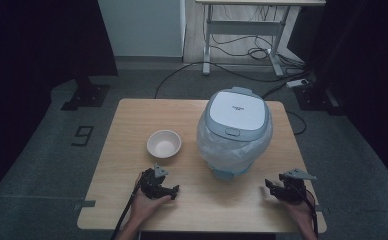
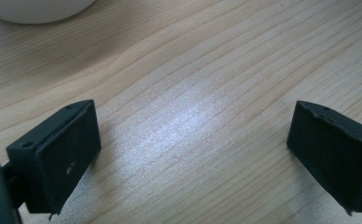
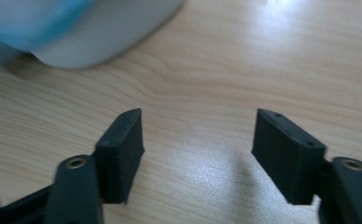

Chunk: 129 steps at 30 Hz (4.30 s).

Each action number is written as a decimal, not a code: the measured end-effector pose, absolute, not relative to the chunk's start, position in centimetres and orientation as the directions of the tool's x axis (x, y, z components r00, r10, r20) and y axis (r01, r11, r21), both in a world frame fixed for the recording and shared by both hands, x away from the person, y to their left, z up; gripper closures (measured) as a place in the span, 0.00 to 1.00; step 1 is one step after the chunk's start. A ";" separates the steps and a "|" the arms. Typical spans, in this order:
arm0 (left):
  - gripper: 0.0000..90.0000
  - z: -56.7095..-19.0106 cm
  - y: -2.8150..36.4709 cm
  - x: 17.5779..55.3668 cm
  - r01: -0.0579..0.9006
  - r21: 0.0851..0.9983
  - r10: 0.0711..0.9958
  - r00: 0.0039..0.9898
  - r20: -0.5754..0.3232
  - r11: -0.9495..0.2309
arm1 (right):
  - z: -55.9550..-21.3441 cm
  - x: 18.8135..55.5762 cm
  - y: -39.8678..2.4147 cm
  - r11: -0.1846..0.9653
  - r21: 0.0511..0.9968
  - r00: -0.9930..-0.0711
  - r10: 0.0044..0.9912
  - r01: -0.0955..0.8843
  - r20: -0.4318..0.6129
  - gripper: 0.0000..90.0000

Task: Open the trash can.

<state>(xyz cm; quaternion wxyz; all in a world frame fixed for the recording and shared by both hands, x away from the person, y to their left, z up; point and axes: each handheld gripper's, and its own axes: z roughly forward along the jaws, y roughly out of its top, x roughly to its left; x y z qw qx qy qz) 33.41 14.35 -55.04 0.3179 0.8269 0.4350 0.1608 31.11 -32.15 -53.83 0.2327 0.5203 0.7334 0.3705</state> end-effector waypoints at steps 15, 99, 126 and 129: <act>0.02 -55.0 14.4 33.4 0.616 0.666 0.820 0.573 -0.011 -0.421 | -49.5 29.4 -33.2 0.096 0.863 -0.428 0.892 0.496 0.146 0.81; 0.02 -55.0 14.4 33.4 0.616 0.665 0.819 0.574 -0.012 -0.422 | -34.2 34.5 -23.3 0.129 0.957 -0.729 0.676 0.259 0.106 1.00; 0.02 -55.0 14.4 33.4 0.616 0.665 0.819 0.574 -0.012 -0.422 | -34.4 36.0 -20.7 0.161 0.948 -0.746 0.657 0.276 0.106 1.00; 0.02 -55.0 14.4 33.4 0.616 0.665 0.819 0.574 -0.012 -0.423 | -34.8 36.1 -20.9 0.146 0.948 -0.747 0.653 0.281 0.121 1.00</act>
